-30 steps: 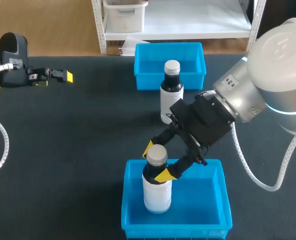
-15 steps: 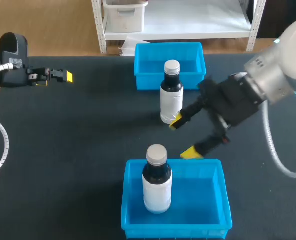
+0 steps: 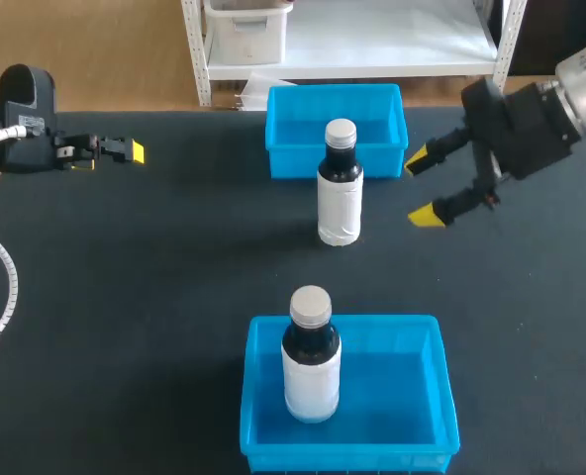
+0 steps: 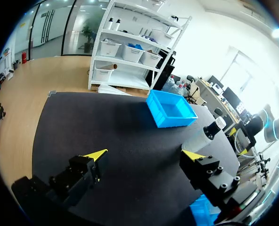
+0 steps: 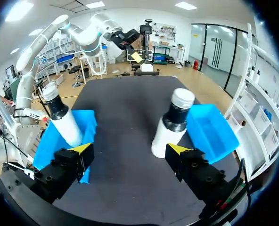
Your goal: Pick up the bottle, and place it in the far bin if it is heavy, or in the near bin if it is light.
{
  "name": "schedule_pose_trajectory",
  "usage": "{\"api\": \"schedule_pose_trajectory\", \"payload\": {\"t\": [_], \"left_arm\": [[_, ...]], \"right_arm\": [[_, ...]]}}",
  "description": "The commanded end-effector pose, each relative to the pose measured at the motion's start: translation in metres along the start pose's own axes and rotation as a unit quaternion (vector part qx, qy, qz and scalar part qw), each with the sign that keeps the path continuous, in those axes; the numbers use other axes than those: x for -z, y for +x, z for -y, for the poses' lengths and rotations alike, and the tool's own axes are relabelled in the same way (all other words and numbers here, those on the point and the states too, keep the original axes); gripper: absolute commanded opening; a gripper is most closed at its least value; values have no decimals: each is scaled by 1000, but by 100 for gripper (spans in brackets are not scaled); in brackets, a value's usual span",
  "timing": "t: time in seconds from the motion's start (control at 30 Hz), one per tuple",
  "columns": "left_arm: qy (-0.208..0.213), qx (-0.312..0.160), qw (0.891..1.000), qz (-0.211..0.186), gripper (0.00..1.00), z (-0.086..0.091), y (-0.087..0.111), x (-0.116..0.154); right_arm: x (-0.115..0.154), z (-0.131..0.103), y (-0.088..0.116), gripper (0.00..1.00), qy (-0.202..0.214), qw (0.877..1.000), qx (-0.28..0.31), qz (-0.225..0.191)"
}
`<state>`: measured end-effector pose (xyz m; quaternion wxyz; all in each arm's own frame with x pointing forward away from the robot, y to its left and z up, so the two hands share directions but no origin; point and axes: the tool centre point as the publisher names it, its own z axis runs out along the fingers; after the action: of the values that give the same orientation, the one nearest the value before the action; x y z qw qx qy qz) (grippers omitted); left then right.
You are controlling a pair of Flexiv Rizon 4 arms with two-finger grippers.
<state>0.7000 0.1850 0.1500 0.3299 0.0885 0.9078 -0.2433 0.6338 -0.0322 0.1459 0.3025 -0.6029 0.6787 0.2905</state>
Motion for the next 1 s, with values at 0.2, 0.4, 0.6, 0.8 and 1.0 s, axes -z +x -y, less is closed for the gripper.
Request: {"api": "schedule_pose_trajectory", "payload": {"t": [0.2, 0.4, 0.6, 0.8, 1.0], "left_arm": [[0, 0, 1000, 0, 100, 0, 0, 0], [0, 0, 1000, 0, 100, 0, 0, 0], [0, 0, 1000, 0, 100, 0, 0, 0], [0, 0, 1000, 0, 100, 0, 0, 0], [0, 0, 1000, 0, 100, 0, 0, 0]], "right_arm": [[-23, 86, -5, 100, -10, 1000, -3, 12], [-33, 108, -16, 100, -17, 1000, 7, 22], [-48, 112, -22, 100, -31, 999, 13, 30], [-60, 109, -25, 100, -41, 998, 9, 37], [-72, 103, -33, 100, -49, 998, 11, 44]]}}
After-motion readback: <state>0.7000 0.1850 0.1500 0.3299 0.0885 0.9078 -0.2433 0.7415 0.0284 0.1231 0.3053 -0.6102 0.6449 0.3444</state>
